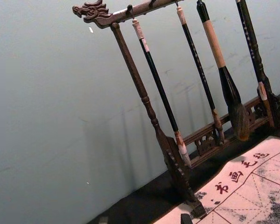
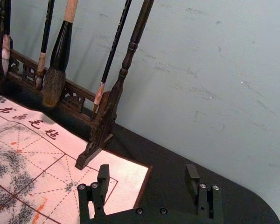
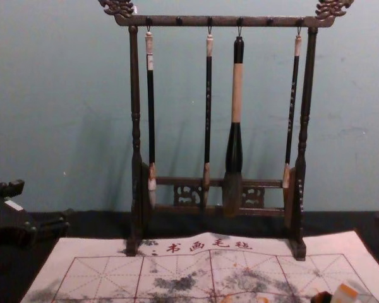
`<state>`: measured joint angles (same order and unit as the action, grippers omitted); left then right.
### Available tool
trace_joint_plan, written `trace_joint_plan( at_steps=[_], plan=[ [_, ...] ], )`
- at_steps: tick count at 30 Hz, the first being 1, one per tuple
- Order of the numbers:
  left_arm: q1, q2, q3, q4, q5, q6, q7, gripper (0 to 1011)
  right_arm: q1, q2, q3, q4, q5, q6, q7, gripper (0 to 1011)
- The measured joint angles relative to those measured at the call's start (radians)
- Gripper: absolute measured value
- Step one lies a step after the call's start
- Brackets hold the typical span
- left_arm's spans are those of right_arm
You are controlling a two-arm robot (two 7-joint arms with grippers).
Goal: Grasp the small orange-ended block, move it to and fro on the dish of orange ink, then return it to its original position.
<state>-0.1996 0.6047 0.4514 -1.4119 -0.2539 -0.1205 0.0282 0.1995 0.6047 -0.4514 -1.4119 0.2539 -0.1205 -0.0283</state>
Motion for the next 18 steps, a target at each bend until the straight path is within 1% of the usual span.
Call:
trace_joint_plan(
  at_steps=[18],
  plan=[
    [0.0, 0.0, 0.0, 0.0, 0.0, 0.0, 0.0, 1001, 0.0, 0.0, 0.001, 0.0, 0.0, 0.0, 0.001, 1000]
  ],
)
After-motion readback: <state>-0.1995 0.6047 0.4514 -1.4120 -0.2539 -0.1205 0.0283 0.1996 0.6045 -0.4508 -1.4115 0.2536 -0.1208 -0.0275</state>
